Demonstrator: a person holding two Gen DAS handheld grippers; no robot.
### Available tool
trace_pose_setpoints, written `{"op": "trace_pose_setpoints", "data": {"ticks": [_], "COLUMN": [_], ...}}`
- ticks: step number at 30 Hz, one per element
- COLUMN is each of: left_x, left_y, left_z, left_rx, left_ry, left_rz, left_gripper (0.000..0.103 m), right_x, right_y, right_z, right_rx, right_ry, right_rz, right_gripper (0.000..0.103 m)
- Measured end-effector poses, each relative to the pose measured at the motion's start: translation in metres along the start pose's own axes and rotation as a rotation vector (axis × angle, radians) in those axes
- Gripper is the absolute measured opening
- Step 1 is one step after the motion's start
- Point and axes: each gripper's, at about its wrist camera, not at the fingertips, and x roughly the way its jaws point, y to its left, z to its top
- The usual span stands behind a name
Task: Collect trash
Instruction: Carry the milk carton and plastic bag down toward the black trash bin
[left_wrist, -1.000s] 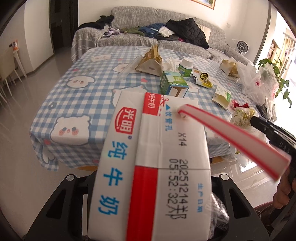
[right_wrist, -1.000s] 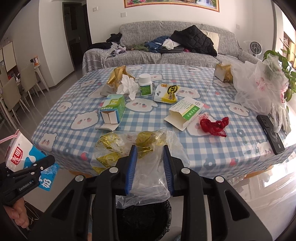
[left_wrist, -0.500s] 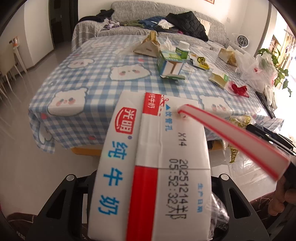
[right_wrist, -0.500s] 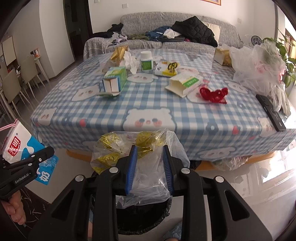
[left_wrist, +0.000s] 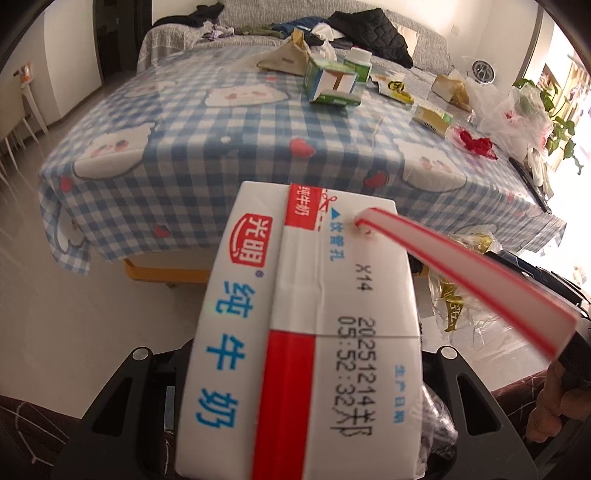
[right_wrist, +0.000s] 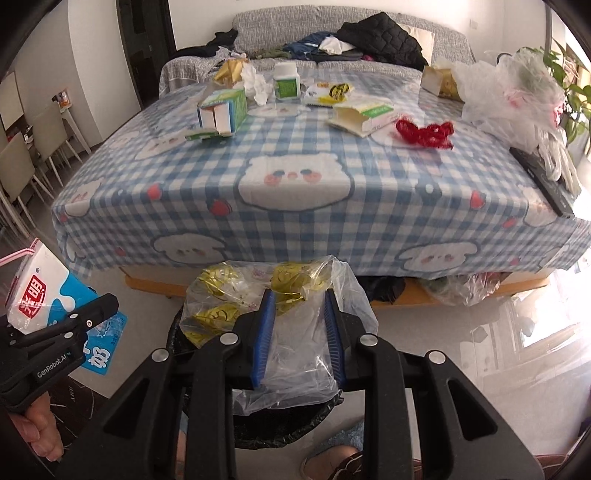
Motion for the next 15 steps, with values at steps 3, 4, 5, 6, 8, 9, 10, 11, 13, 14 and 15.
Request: {"op": "trace_pose_setpoints", "data": {"ticks": [3,4,5,6,8,9,10,11,13,14,15], "left_x": [0.008,0.013,0.017,0.023,0.036,0.042,0.048,0.052,0.060,0.066,0.069], "left_y": [-0.001,-0.001,-0.001,0.000,0.002,0.001,0.001,0.001,-0.001,-0.003,-0.005], "left_z": [-0.005,-0.007,-0.009,-0.011,-0.015,-0.017,-0.019,-0.020,-0.024,-0.026,-0.028], "left_rx": [0.008,0.009,0.006,0.001,-0.010,-0.010,-0.009,-0.012,-0.016,-0.012,-0.009], "left_ry": [-0.004,-0.001,0.003,0.014,0.036,0.046,0.058,0.066,0.083,0.092,0.095], "left_rz": [0.002,0.002,0.005,0.006,0.006,0.011,0.013,0.009,0.001,0.001,0.001], "left_gripper": [0.040,0.040,0.040,0.040,0.040,0.040,0.040,0.040,0.040,0.040,0.040], "right_x": [0.010,0.013,0.018,0.022,0.031,0.036,0.040,0.046,0.052,0.057,0.060], "right_y": [-0.001,-0.002,-0.004,-0.005,-0.008,-0.009,-0.010,-0.010,-0.012,-0.015,-0.017], "right_z": [-0.007,-0.009,-0.011,-0.014,-0.017,-0.019,-0.021,-0.023,-0.025,-0.026,-0.027], "right_rx": [0.002,0.004,0.010,0.014,0.020,0.025,0.028,0.024,0.023,0.029,0.036], "right_ry": [0.016,0.020,0.023,0.026,0.036,0.041,0.049,0.058,0.066,0.075,0.080], "right_rz": [-0.005,-0.003,0.004,0.005,0.004,0.006,0.006,-0.002,-0.010,-0.013,-0.016], "right_gripper": [0.025,0.025,0.025,0.025,0.025,0.025,0.025,0.025,0.025,0.025,0.025]}}
